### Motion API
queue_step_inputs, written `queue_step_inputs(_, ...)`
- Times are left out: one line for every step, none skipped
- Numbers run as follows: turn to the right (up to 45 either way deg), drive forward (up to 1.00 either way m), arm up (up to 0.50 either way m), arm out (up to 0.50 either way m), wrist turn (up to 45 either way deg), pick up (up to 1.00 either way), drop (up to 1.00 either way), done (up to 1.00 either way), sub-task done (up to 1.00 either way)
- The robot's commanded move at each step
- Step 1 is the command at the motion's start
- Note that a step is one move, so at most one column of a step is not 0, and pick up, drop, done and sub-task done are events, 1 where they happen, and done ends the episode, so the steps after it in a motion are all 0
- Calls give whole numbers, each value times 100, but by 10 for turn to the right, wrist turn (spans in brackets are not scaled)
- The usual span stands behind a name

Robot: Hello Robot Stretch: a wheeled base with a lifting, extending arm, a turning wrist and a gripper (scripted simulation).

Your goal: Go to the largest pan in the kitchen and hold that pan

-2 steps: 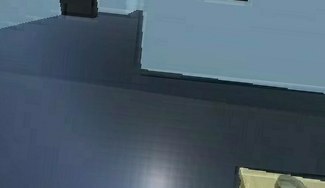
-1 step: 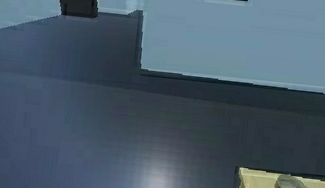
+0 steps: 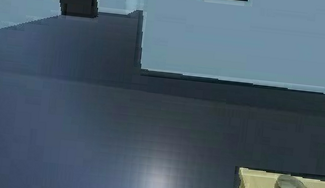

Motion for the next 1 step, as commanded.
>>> queue_step_inputs(0, 0, 0, 0, 450, 0, 0, 0, 0)
